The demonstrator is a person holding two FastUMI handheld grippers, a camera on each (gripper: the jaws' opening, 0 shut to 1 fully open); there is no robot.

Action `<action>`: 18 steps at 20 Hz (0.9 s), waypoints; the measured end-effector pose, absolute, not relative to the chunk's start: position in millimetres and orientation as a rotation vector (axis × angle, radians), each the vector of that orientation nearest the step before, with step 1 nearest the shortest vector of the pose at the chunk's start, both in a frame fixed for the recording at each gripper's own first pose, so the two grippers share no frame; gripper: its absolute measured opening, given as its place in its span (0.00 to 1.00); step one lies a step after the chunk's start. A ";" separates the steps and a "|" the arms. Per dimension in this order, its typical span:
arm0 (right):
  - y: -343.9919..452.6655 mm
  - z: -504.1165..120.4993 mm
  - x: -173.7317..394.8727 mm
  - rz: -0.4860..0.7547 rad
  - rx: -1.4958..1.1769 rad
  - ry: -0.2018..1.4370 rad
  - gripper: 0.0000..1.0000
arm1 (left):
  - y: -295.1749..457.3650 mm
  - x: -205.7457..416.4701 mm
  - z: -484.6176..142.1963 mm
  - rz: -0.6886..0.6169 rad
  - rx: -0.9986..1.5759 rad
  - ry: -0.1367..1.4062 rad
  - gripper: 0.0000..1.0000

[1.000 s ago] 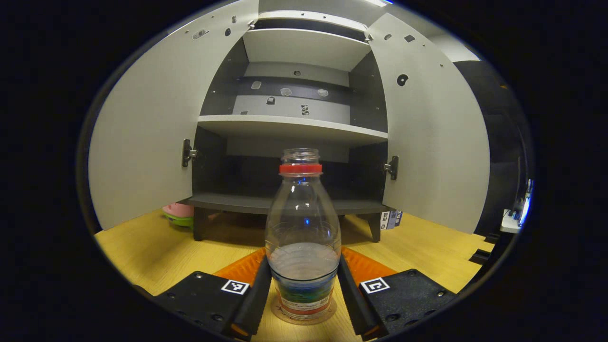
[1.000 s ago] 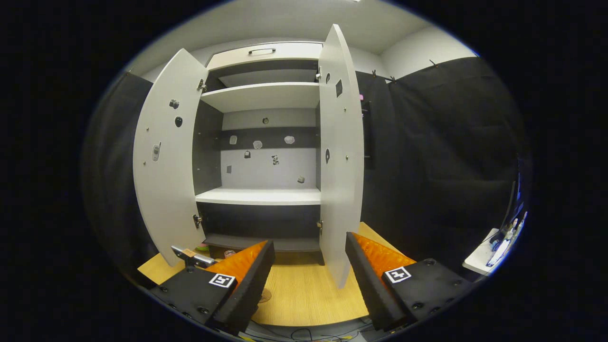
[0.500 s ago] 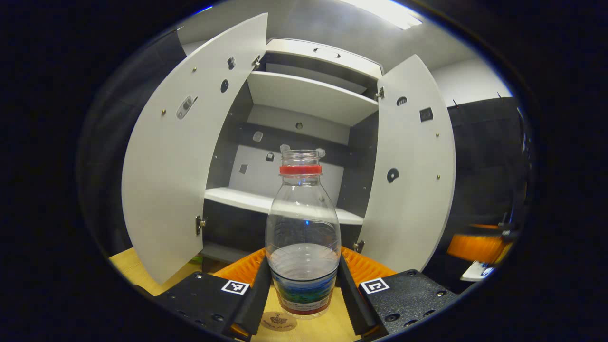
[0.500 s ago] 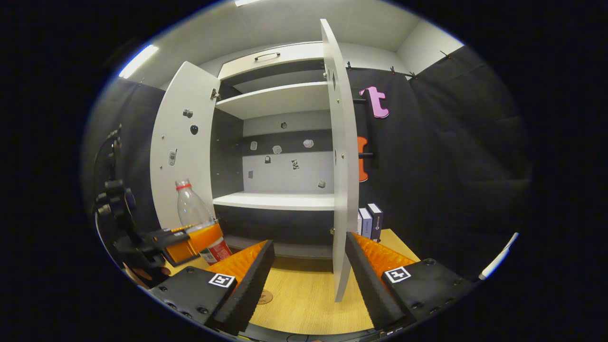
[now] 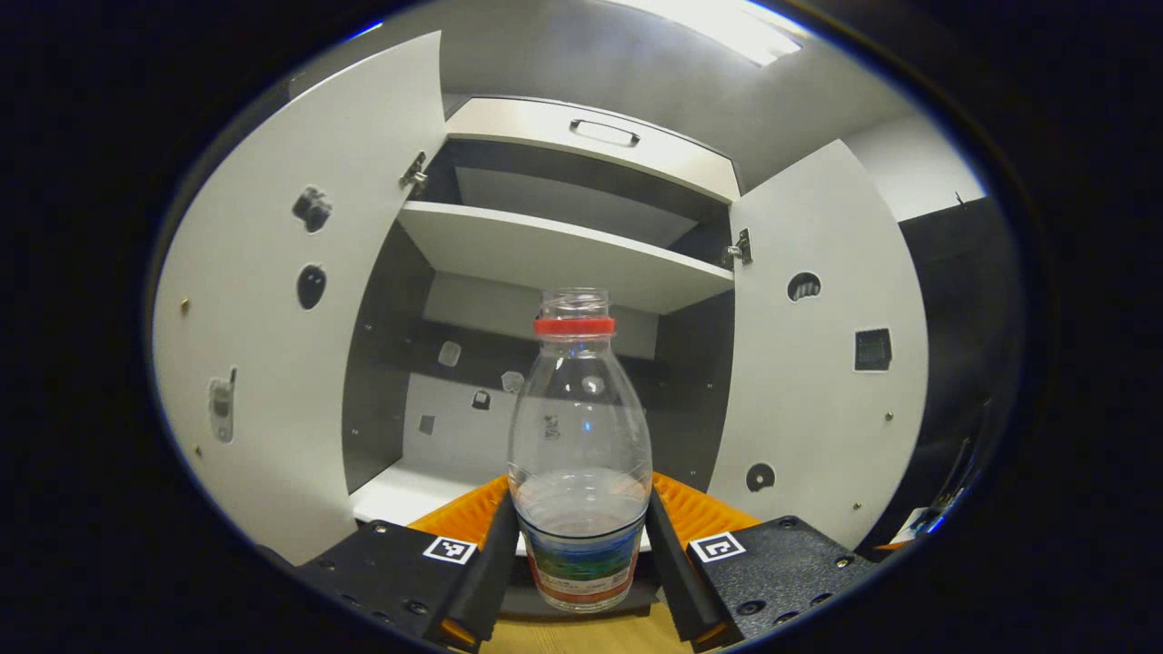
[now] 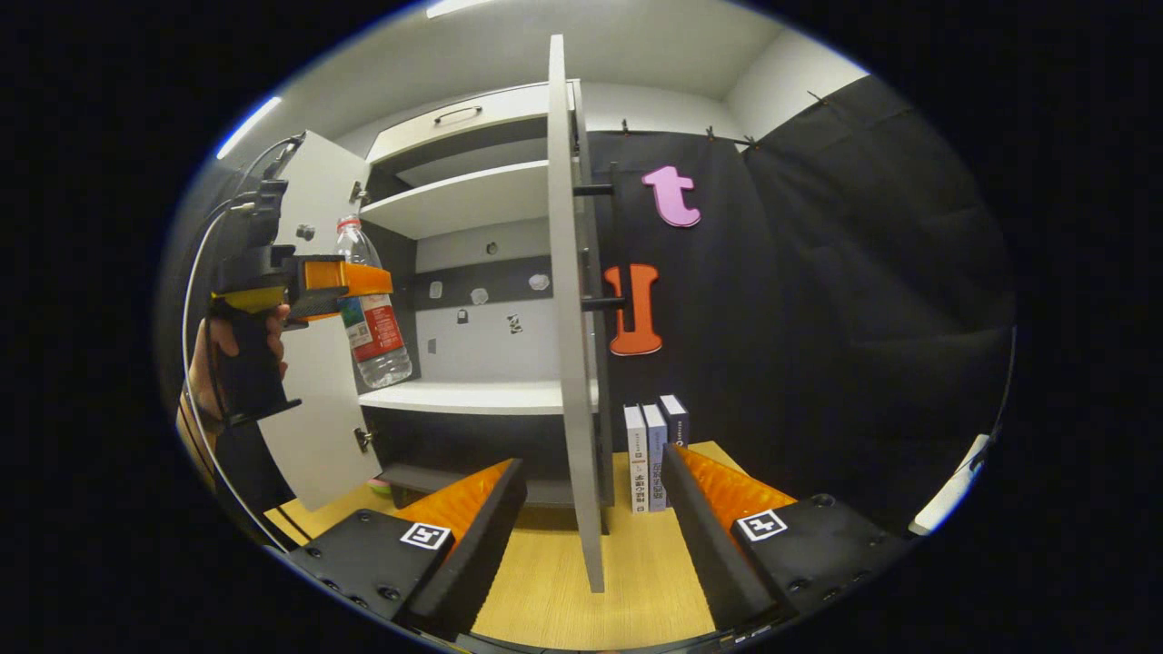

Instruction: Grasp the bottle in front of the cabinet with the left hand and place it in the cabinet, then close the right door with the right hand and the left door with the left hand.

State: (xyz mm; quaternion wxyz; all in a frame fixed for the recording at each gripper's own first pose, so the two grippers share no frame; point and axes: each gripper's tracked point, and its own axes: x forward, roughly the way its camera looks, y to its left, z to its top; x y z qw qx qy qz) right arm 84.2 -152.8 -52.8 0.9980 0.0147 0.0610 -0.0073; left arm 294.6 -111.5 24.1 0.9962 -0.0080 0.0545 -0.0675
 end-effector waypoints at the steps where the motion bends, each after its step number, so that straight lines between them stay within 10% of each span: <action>1: -160.5 -53.4 84.8 -0.056 0.026 0.121 0.98 | -112.1 321.0 22.7 -0.157 -0.018 0.115 0.71; 8: -213.9 -60.7 65.2 -0.348 0.010 0.143 0.98 | -97.2 460.9 -68.7 -0.160 0.038 0.304 0.71; 18: -224.3 -60.9 52.4 -0.475 0.026 0.151 0.98 | -91.3 477.1 -120.6 -0.125 0.074 0.375 0.72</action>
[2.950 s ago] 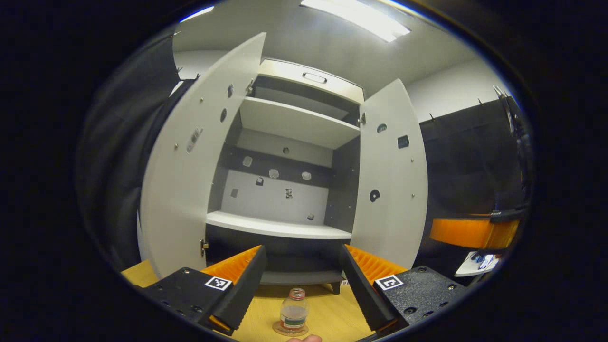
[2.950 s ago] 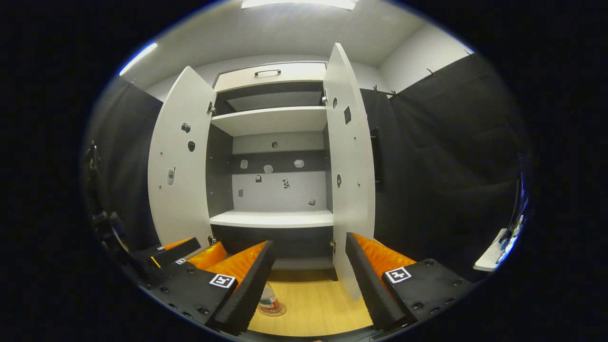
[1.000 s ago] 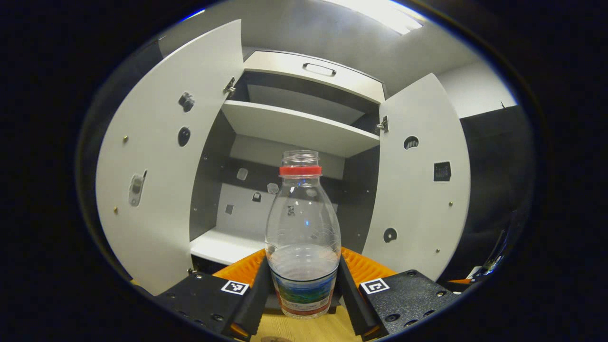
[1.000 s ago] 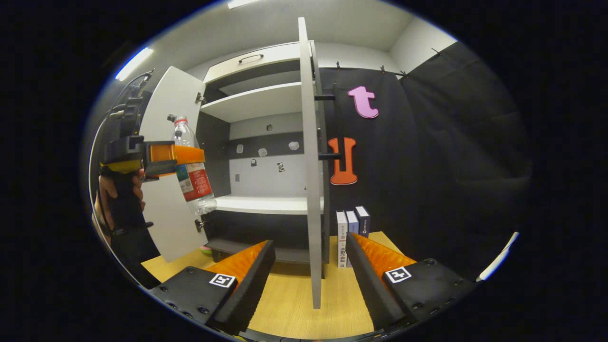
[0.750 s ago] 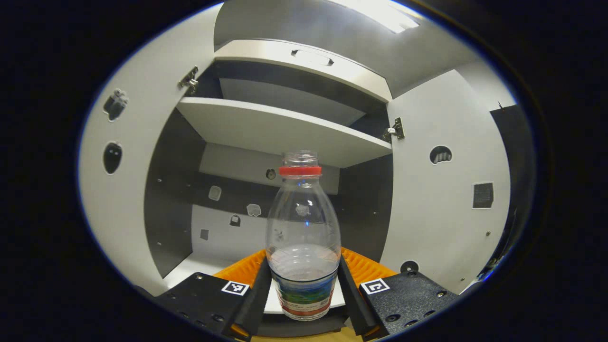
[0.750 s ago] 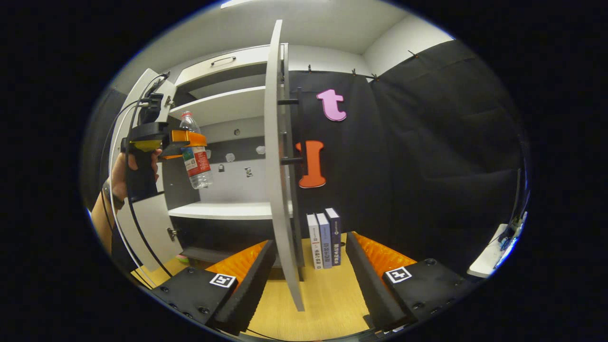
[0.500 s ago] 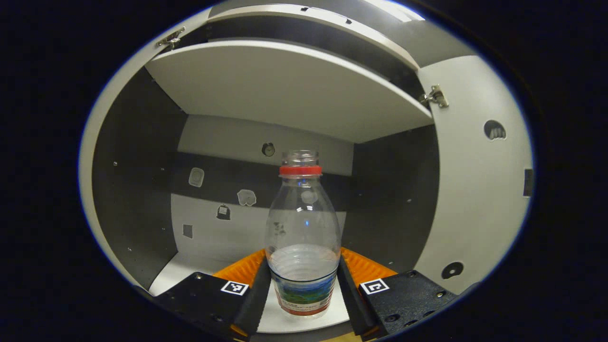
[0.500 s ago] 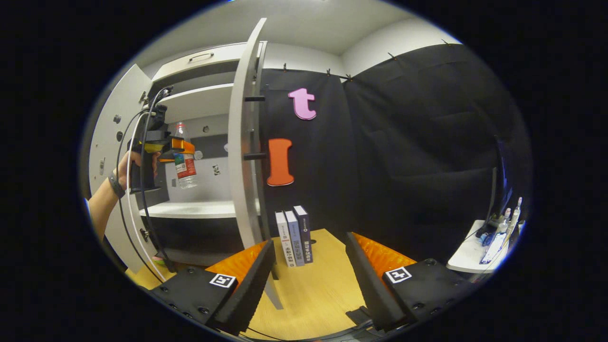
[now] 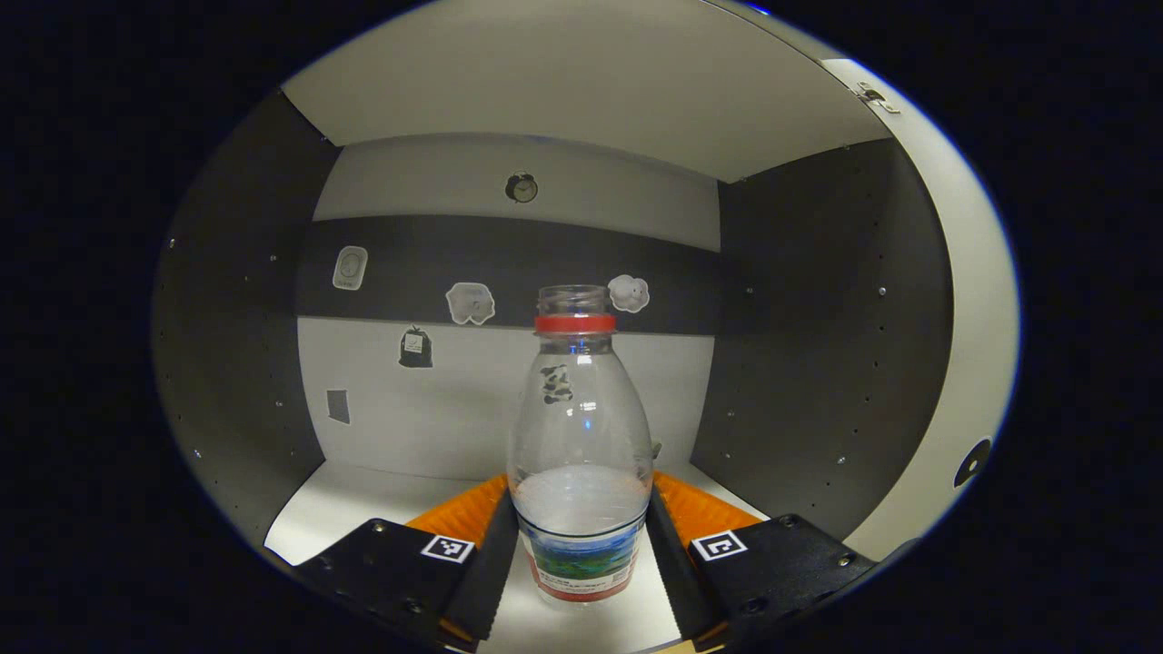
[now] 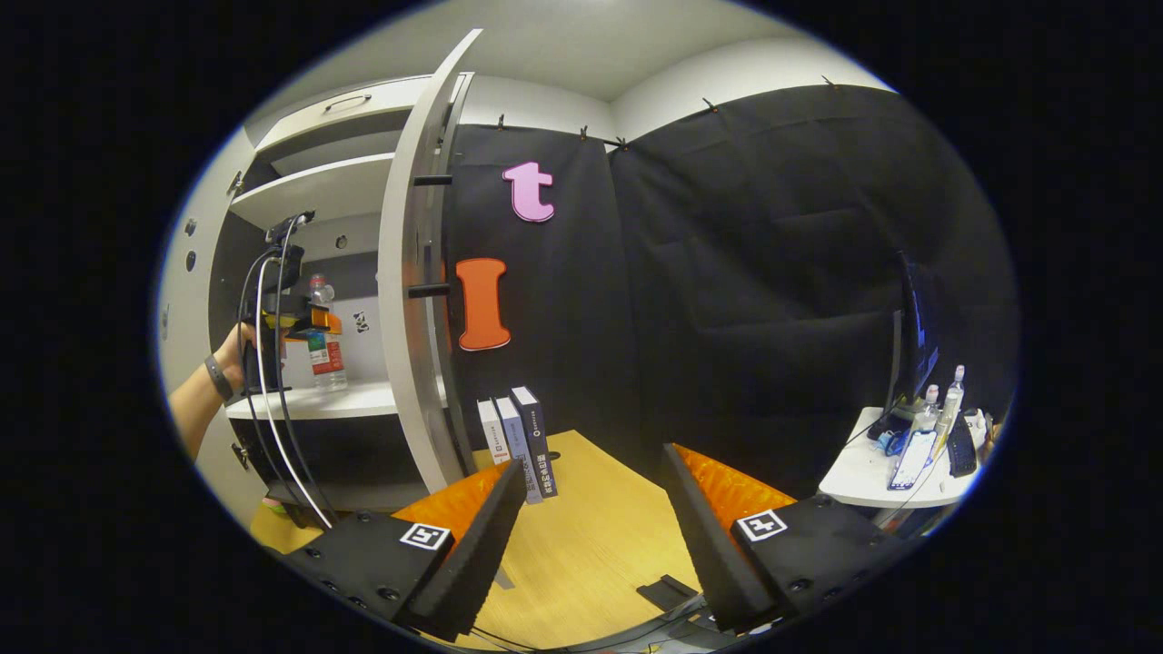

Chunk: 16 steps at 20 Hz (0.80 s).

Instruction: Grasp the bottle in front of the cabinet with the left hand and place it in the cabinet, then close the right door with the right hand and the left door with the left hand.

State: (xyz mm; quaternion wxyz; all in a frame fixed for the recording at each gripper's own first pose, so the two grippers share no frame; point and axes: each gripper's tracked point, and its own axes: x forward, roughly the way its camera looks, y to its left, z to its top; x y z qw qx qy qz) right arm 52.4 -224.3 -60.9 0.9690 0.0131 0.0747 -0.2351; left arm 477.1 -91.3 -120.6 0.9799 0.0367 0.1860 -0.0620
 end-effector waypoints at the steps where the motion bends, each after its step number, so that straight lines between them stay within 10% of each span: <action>1: -224.0 -62.2 53.3 -0.478 0.029 0.155 0.98 | -91.3 476.6 -118.9 -0.120 0.082 0.360 0.73; 16: -233.8 -65.0 43.8 -0.466 0.078 0.165 0.98 | -91.2 478.0 -105.4 -0.105 0.023 0.266 0.94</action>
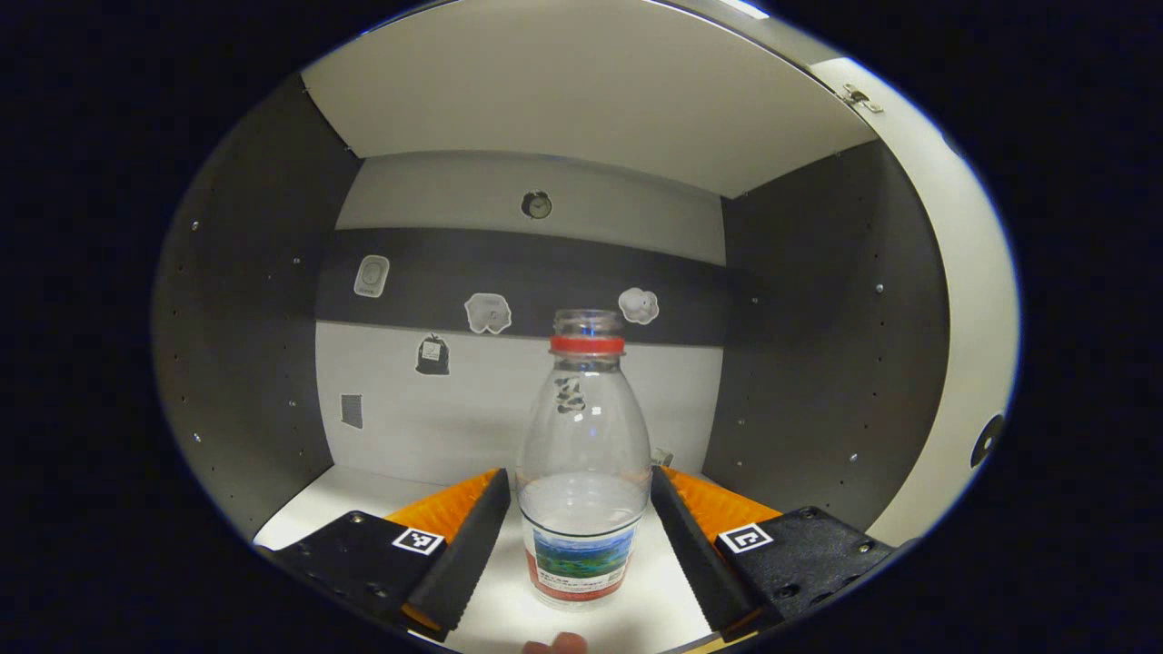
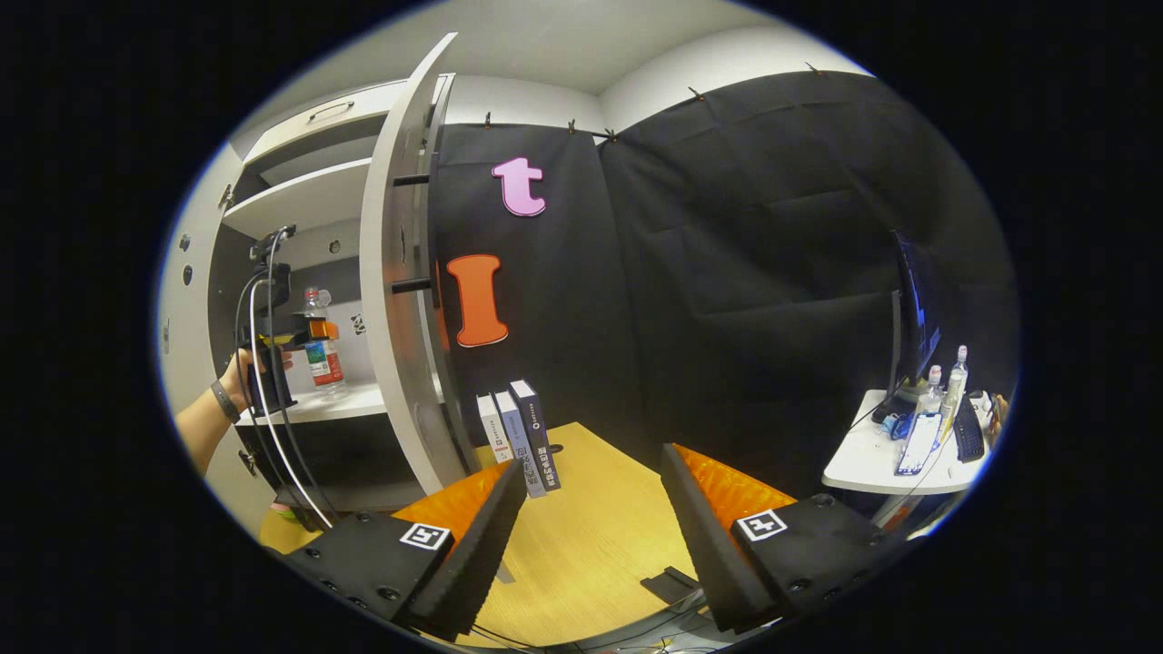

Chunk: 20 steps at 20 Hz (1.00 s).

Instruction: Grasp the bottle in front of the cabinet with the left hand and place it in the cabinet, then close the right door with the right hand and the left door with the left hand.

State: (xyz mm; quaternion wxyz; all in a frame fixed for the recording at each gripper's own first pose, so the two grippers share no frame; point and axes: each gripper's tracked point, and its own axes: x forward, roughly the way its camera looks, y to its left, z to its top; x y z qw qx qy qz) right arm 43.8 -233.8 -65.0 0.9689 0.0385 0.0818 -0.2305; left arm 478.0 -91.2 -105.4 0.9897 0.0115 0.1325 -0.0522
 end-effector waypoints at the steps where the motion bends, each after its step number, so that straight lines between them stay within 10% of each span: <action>1: -234.6 -63.0 43.7 -0.459 0.076 0.163 0.98 | -90.7 475.9 -96.4 -0.101 0.011 0.241 0.95; 20: -186.2 -34.5 45.4 0.030 0.056 0.164 0.98 | -111.6 207.7 -11.3 0.094 0.020 0.080 0.94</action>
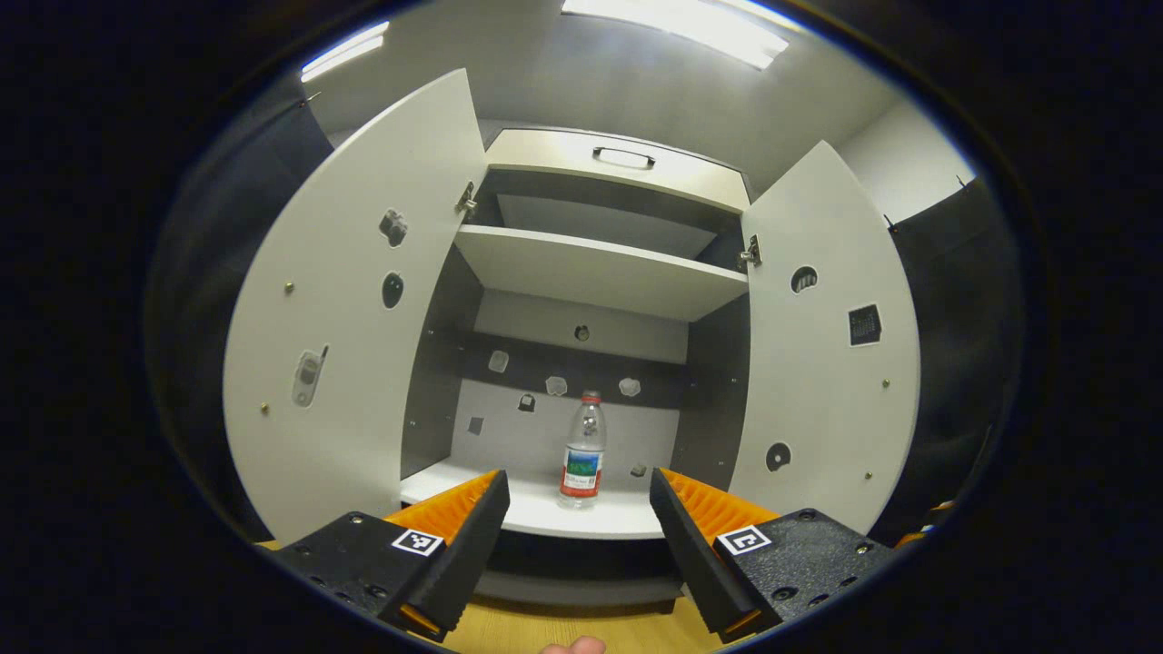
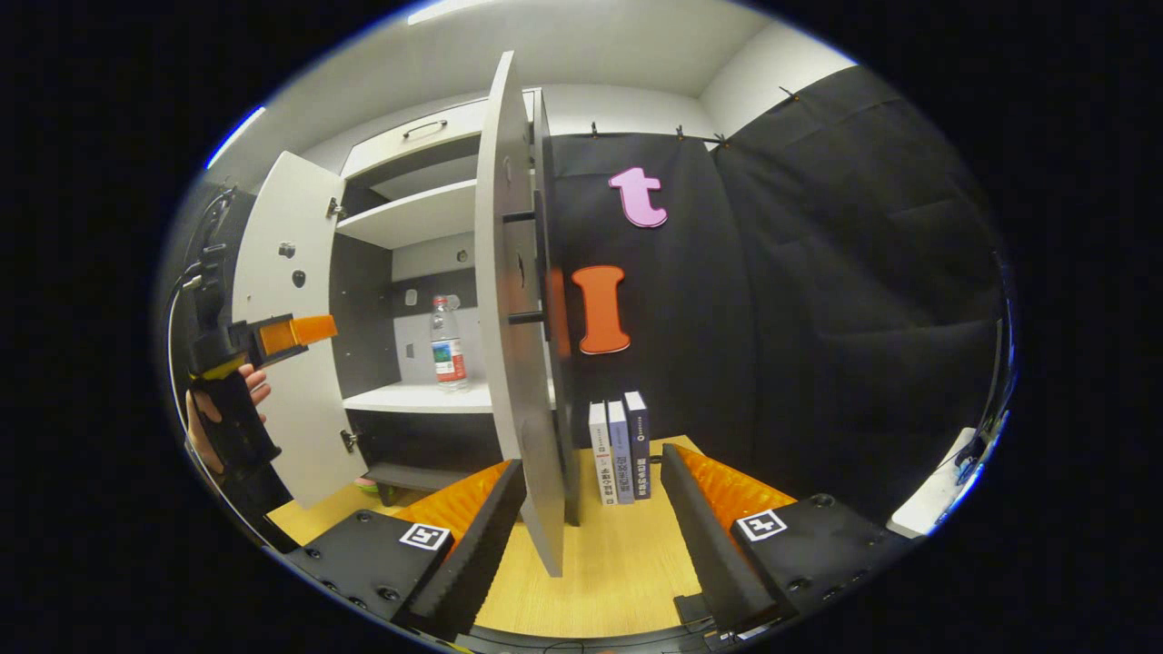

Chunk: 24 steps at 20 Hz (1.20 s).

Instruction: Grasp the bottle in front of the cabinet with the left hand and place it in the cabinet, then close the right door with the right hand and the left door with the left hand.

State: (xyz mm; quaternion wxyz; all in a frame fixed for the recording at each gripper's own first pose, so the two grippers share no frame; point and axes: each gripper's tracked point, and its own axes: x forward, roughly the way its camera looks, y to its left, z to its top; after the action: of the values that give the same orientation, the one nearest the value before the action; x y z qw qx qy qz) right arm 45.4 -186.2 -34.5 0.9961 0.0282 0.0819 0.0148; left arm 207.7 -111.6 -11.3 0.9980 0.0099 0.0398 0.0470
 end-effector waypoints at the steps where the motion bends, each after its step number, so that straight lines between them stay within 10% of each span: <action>1: -183.0 -33.8 45.6 0.053 0.062 0.165 0.98 | -113.5 190.5 -17.1 0.115 0.015 0.087 0.94; 20: -221.6 79.4 176.6 -0.115 -0.028 -0.018 0.87 | -47.5 161.4 -33.3 0.102 0.015 0.096 0.94; 24: -197.1 78.9 171.5 -0.086 -0.054 -0.017 1.00 | -39.6 172.5 -41.9 0.083 -0.017 0.100 0.94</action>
State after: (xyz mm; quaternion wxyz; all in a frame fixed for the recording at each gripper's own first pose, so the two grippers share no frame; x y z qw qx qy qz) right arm 171.5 -197.1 78.9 0.9987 -0.0267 -0.0084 -0.0431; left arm 172.5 -39.6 -41.9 0.9978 -0.0086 0.0501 0.0414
